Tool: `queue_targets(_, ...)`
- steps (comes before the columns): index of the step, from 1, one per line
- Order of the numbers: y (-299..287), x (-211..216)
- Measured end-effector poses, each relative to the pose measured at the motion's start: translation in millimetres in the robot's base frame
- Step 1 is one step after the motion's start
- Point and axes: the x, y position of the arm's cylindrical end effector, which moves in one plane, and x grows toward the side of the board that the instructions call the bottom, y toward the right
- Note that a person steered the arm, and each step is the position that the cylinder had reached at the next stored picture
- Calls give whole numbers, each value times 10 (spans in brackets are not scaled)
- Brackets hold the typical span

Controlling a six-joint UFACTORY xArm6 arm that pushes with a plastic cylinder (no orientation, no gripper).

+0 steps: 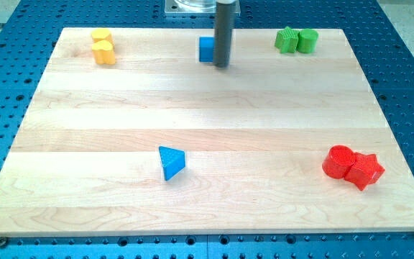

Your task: Push the triangle towards the blue cube

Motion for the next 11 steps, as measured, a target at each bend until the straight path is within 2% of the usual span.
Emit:
queue_targets(1,486,-26)
queue_targets(2,749,714)
queue_targets(3,347,1935)
queue_targets(4,-418,2623)
queue_targets(5,-881,2737)
queue_targets(6,-648,2196)
queue_targets(7,-322,2507)
queue_targets(8,61,2040)
queue_targets(9,-991,1899)
queue_targets(10,-769,2291)
queue_targets(11,-1424,2605)
